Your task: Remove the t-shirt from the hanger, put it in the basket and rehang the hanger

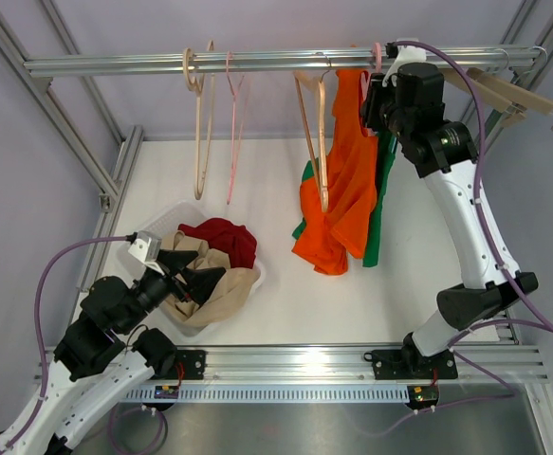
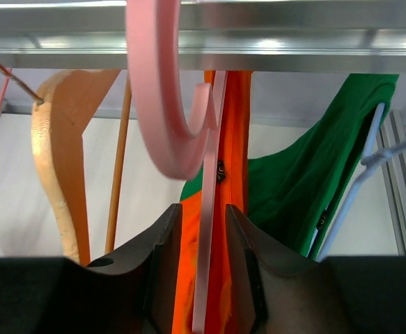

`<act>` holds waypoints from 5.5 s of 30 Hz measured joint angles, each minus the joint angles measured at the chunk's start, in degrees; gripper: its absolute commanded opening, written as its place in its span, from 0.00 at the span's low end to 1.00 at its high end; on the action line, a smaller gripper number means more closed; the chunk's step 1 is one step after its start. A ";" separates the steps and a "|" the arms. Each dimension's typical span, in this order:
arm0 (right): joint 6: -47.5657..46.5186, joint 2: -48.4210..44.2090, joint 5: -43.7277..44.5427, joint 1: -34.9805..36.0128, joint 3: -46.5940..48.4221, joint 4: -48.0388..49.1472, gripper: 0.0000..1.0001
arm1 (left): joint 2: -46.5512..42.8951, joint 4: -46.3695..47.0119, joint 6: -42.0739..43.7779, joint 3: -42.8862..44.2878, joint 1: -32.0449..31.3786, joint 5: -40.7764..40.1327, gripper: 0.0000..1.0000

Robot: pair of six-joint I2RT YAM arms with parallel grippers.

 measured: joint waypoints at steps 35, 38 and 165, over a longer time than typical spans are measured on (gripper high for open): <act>-2.29 -8.00 4.04 0.02 -7.54 3.63 0.00 | 0.00 0.04 -0.02 0.00 0.00 1.33 0.99; -2.12 -10.54 4.04 0.02 -11.19 5.11 0.00 | -0.02 0.15 -0.04 0.00 0.00 1.86 0.99; 21.97 -68.02 -34.84 15.58 -26.77 1.68 0.00 | 59.39 58.21 45.33 30.62 -45.00 -32.65 0.00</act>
